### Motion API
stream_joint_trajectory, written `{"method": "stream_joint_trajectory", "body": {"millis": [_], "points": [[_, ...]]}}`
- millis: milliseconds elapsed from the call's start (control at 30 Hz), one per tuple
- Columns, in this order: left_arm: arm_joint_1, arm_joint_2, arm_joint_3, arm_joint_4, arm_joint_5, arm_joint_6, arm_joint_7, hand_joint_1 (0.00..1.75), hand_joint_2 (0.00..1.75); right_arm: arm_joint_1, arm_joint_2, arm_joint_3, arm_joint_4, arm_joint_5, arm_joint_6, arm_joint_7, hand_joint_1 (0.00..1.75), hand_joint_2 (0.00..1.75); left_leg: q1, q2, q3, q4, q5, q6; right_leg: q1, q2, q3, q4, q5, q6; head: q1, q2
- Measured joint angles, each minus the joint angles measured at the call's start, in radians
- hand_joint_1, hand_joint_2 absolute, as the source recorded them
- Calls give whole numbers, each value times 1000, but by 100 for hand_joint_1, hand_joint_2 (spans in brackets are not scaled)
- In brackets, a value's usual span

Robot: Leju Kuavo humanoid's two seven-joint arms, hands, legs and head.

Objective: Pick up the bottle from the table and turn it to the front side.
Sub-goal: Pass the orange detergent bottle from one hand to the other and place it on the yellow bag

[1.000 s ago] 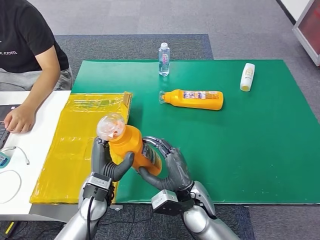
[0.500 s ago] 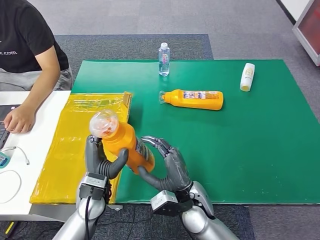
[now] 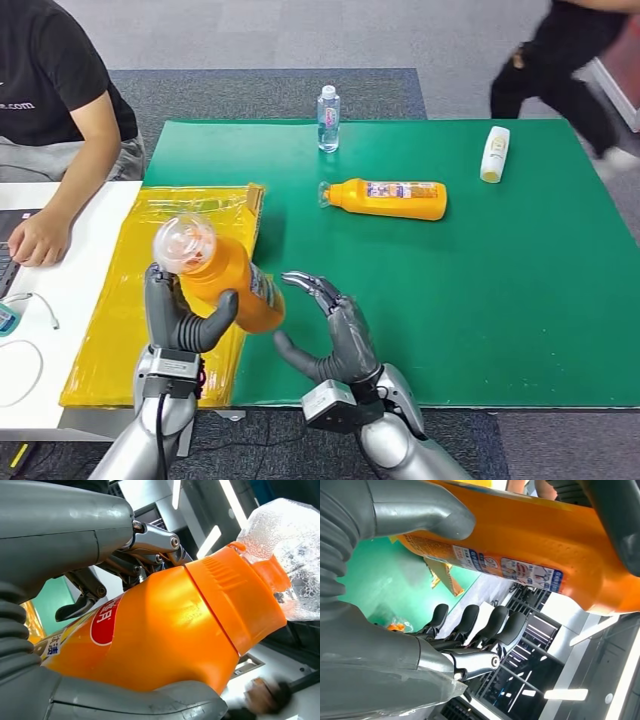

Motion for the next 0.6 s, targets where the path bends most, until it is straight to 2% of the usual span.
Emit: {"method": "stream_joint_trajectory", "body": {"millis": [200,300,433,533,600], "points": [[0,22,0,0,-63,3,14,175,175,4,5,0,0,-19,1,-5,175,175,0,0,0,0,0,0,0,0,0,0,0,0,0,0],[0,37,2,0,-86,2,19,175,175,8,5,0,1,-29,2,-8,158,175,0,0,0,0,0,0,0,0,0,0,0,0,0,0],[0,51,5,1,-105,2,22,175,175,15,8,-1,1,-38,2,-10,13,175,0,0,0,0,0,0,0,0,0,0,0,0,0,0],[0,59,7,1,-114,3,23,175,175,19,11,-2,1,-47,2,-10,2,175,0,0,0,0,0,0,0,0,0,0,0,0,0,0],[0,63,7,1,-121,4,24,175,175,20,12,-4,2,-49,1,-10,0,175,0,0,0,0,0,0,0,0,0,0,0,0,0,0]]}}
